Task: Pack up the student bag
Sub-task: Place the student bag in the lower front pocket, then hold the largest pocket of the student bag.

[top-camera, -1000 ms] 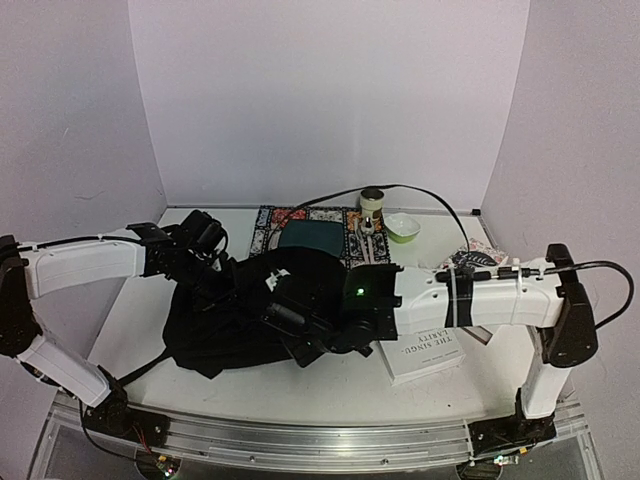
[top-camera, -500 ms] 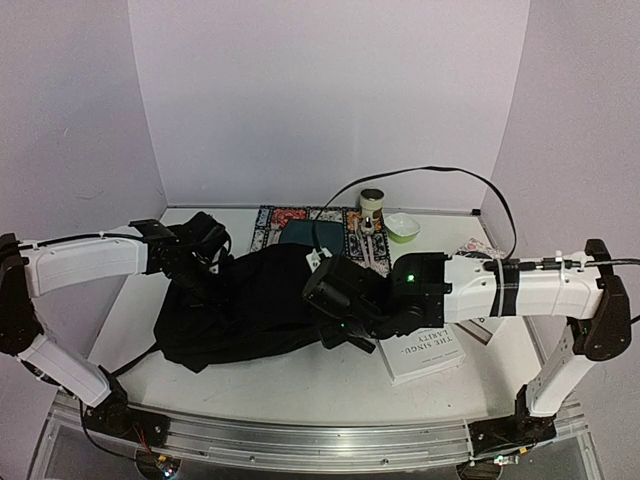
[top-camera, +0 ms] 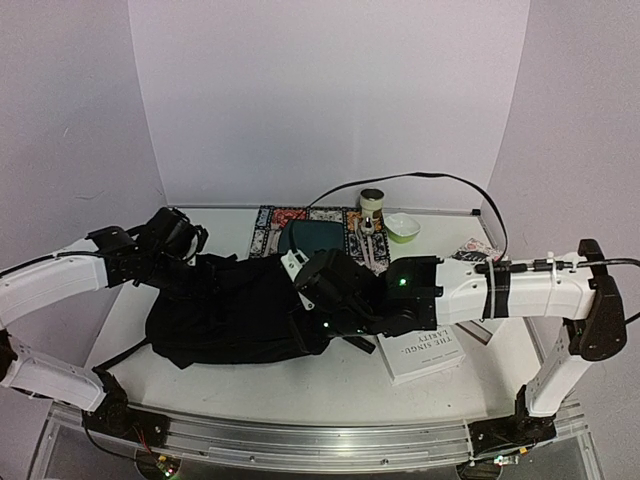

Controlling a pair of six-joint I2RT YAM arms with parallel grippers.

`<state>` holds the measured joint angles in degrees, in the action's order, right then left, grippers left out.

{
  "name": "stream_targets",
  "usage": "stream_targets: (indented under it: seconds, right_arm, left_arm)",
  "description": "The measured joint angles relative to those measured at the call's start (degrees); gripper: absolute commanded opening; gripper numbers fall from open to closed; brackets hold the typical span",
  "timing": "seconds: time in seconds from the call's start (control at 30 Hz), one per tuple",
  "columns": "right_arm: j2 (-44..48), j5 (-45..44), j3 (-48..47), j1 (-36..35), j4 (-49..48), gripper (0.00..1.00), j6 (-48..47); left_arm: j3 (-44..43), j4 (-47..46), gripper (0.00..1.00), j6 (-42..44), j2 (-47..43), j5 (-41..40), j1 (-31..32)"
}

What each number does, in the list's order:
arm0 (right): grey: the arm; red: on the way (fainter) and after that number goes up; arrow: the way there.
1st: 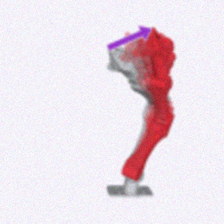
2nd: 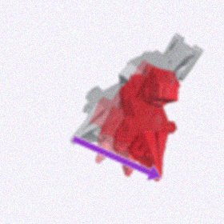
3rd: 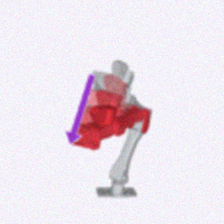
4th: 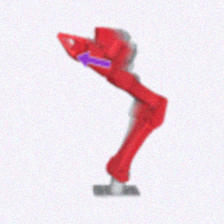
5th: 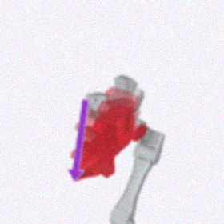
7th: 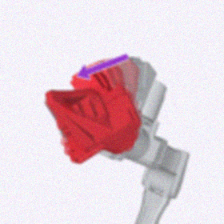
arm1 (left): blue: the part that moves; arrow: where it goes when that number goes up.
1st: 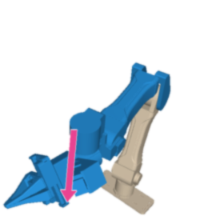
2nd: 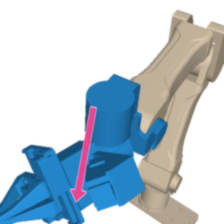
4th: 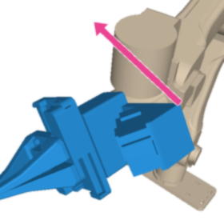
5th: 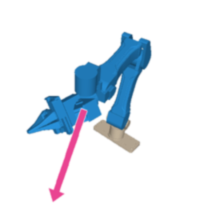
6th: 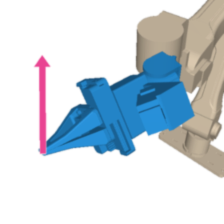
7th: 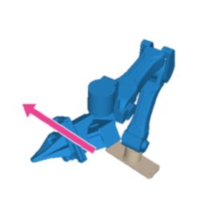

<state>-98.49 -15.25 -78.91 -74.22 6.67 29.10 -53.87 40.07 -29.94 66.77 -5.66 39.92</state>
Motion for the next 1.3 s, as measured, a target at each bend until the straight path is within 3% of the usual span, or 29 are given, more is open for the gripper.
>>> stream_targets:
  seconds: [0.27,0.73,1.07,1.3]
  right_arm:
    - [-0.4,6.81,1.38,3.45,-6.76,0.0,1.13]
    - [-0.4,8.35,5.07,5.2,-9.78,0.0,3.33]
    - [-0.4,8.33,5.11,5.2,-10.14,0.0,4.18]
    - [-0.4,8.37,5.11,5.2,-10.16,0.0,4.34]
  left_arm:
    - [4.35,-8.92,0.71,6.14,-9.43,9.5,2.49]
    - [8.63,-18.21,0.69,16.0,-7.67,21.24,8.24]
    - [13.52,-23.96,0.6,24.09,-7.58,25.39,10.43]
    - [13.52,-26.26,0.46,27.58,-2.68,25.33,13.03]
